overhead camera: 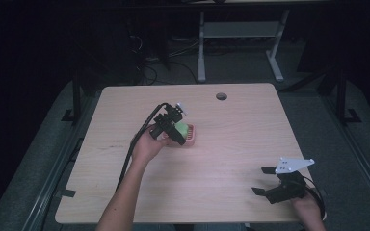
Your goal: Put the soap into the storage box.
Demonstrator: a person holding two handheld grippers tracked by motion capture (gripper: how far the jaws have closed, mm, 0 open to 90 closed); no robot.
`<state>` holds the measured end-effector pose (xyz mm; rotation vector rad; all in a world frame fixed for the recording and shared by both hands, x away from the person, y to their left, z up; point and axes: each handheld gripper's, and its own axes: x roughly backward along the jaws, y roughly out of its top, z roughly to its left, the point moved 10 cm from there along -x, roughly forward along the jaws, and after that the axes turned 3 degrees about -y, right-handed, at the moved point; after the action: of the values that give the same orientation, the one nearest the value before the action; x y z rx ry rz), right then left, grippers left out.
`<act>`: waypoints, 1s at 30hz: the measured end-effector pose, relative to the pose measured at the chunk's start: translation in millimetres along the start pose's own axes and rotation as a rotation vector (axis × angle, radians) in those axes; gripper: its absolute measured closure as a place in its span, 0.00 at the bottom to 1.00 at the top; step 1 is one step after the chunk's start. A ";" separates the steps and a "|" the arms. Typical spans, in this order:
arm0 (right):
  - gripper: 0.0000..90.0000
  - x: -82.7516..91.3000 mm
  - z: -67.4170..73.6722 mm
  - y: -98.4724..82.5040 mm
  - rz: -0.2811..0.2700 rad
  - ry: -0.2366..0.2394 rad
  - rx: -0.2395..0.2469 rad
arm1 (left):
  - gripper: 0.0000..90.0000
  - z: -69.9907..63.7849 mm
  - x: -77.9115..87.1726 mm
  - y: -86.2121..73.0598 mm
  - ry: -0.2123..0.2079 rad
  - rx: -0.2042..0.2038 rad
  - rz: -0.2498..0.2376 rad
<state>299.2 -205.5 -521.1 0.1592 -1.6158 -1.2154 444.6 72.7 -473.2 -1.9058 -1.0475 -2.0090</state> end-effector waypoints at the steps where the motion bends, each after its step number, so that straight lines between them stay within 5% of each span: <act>1: 0.15 -0.2 0.2 0.0 0.000 0.001 0.000 | 0.29 -0.7 0.3 -2.3 0.000 -0.002 -0.003; 30: 0.15 -3.1 0.8 -2.4 0.018 -0.004 0.003 | 0.29 -11.5 7.7 -53.1 -0.006 0.007 -0.030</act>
<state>298.9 -204.2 -524.8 0.1433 -1.6189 -1.2003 403.7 107.6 -484.4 -1.9048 -1.0890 -2.0144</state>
